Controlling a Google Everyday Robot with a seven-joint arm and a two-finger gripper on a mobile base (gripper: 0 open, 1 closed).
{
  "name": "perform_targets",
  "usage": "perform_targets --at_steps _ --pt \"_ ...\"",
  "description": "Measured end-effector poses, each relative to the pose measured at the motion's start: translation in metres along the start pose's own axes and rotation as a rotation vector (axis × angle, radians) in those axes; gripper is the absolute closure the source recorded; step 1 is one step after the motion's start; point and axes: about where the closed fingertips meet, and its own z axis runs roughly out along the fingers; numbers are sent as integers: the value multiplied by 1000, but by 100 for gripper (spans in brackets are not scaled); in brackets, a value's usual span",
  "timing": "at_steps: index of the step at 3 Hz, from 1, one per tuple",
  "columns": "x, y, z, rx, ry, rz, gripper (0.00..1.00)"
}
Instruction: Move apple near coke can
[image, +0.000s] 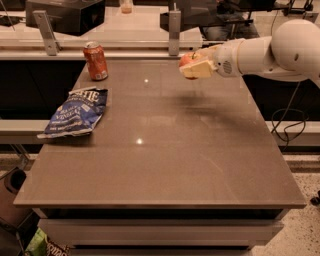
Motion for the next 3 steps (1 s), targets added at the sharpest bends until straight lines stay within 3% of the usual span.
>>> perform_targets --at_steps 1,2,3 --pt "-15 8 15 53 49 -12 100" --pt "-29 14 31 69 57 -23 100" --pt "-41 20 56 40 45 -35 100"
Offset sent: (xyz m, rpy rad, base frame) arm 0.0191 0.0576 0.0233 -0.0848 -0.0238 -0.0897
